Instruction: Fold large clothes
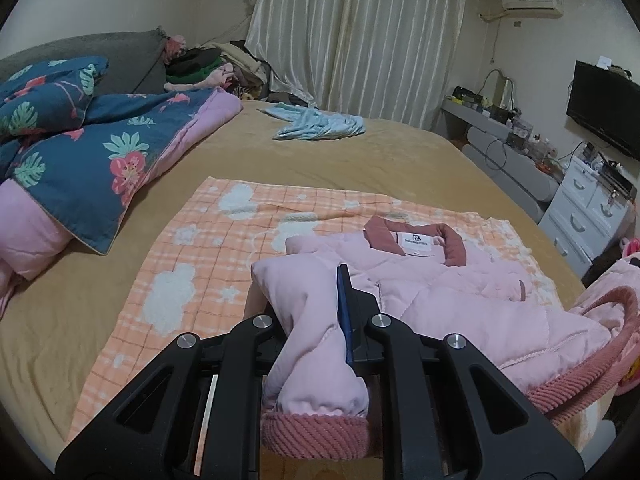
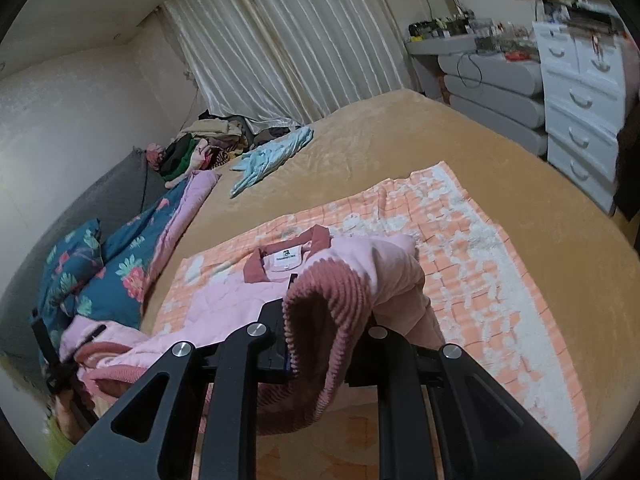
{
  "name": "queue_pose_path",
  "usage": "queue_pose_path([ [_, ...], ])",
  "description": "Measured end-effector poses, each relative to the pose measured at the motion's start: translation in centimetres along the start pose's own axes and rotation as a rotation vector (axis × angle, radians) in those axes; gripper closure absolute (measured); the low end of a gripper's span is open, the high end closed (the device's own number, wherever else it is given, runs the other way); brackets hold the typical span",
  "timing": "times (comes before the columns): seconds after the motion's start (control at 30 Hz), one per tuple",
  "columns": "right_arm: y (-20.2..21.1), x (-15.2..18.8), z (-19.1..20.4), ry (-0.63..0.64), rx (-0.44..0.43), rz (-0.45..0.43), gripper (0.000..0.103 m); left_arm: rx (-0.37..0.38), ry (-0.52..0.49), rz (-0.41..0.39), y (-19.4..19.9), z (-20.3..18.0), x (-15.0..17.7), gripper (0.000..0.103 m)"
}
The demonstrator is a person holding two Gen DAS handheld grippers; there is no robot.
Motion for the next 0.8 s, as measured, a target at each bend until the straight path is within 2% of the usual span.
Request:
queue_pose_path([
  [0.1,-1.0,-0.8,-0.8,-0.051,-0.045,0.018,0.084,0.002,0.010,0.019,-1.0,0.1,-0.8,0.094],
  [0.27,-1.9,-1.9,-2.0,-0.123,-0.144,0.024,0.065,-0.006,0.014,0.041,-2.4,0.0,-2.0,0.094],
  [0.4,-1.8,-2.6,-1.8,-0.118,-0.183,0.016,0.055,-0.006,0.017,0.054,-3.4,0.0,-2.8,0.094],
  [0.43,-1.6,-2.7,-1.8,-0.113,-0.195,0.009,0.050,-0.008,0.018,0.058,-3.6,0.0,-3.0,0.094],
  [0.5,-1.1,-2.9,-1.7,-0.106,-0.219,-0.018,0.040,-0.004,0.024,0.062,-3.9,0.0,-3.2,0.094],
  [0.57,-0.3,-3.1,-1.4,-0.079,-0.237,-0.059,0.026,-0.010,0.021,0.067,-4.2,0.0,-3.4,0.094],
  [0.7,1.3,-3.1,-1.4,-0.045,-0.255,-0.121,0.021,-0.005,0.040,0.079,-4.9,0.2,-3.7,0.094],
  [0.8,2.2,-2.2,-1.7,-0.003,-0.201,-0.182,0.013,-0.004,0.041,0.084,-5.2,0.2,-3.9,0.094],
])
Point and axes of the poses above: each gripper's, at about its wrist camera, not at the fingertips, and y roughly against the way its jaws point, z to its left, x to its underside, the point moved 3 cm from there along -y, roughly the way its jaws point, and after that the axes turned 14 degrees about z, right-handed, at the moved point
